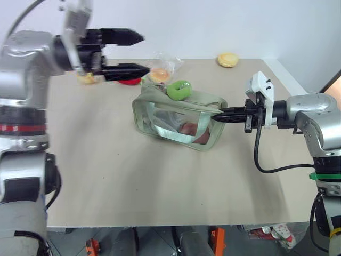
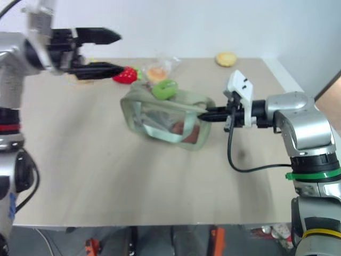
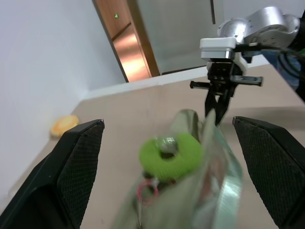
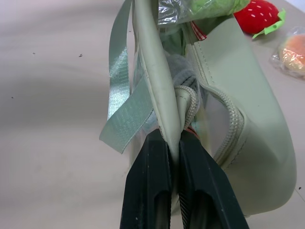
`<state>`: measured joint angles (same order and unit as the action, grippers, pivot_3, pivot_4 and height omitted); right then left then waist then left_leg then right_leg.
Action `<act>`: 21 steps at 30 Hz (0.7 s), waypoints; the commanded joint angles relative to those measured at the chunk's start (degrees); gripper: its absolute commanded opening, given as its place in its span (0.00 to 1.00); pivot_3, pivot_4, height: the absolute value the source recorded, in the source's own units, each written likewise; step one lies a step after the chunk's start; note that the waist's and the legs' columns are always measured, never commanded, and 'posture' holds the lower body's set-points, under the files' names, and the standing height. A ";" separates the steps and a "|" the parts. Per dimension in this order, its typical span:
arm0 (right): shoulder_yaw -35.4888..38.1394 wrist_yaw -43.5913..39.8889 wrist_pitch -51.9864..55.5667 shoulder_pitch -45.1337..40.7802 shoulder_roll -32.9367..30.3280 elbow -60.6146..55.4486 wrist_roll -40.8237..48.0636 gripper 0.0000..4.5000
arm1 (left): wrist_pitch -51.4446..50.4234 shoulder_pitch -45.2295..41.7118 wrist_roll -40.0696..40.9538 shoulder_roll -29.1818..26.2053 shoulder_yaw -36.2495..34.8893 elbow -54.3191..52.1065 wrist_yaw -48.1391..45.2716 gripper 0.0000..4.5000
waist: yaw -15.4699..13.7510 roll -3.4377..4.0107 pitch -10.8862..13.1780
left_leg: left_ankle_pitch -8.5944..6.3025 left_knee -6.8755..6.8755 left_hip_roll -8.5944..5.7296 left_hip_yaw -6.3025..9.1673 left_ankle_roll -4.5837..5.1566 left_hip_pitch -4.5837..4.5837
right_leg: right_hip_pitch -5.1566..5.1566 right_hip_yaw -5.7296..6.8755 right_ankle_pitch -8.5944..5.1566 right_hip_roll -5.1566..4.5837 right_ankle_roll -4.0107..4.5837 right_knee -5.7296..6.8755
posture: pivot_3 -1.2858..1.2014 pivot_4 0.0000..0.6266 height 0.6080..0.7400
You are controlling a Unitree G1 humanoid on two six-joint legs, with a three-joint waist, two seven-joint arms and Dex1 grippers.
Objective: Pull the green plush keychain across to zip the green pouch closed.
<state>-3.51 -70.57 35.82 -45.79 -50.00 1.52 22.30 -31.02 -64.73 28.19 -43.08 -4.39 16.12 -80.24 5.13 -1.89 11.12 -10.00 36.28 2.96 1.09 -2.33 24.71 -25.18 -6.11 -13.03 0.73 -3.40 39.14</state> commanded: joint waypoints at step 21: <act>2.87 0.92 0.97 -0.04 -1.02 -3.23 2.04 0.00 | 6.78 7.94 -8.24 5.04 4.72 14.37 4.26 0.99 | -0.53 -0.01 0.00 | 0.02 0.13 -0.01 -0.01 0.02 0.09 | -0.03 0.01 0.10 0.00 0.01 0.00 | 0.52 0.24 1.00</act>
<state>-3.49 -69.81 36.90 -45.36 -50.20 0.87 23.10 -25.97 -53.75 20.25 -38.17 1.26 29.49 -76.33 4.61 -1.91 11.12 -9.97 36.40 2.96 1.08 -2.31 24.79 -25.22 -6.10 -12.94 0.74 -3.39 39.14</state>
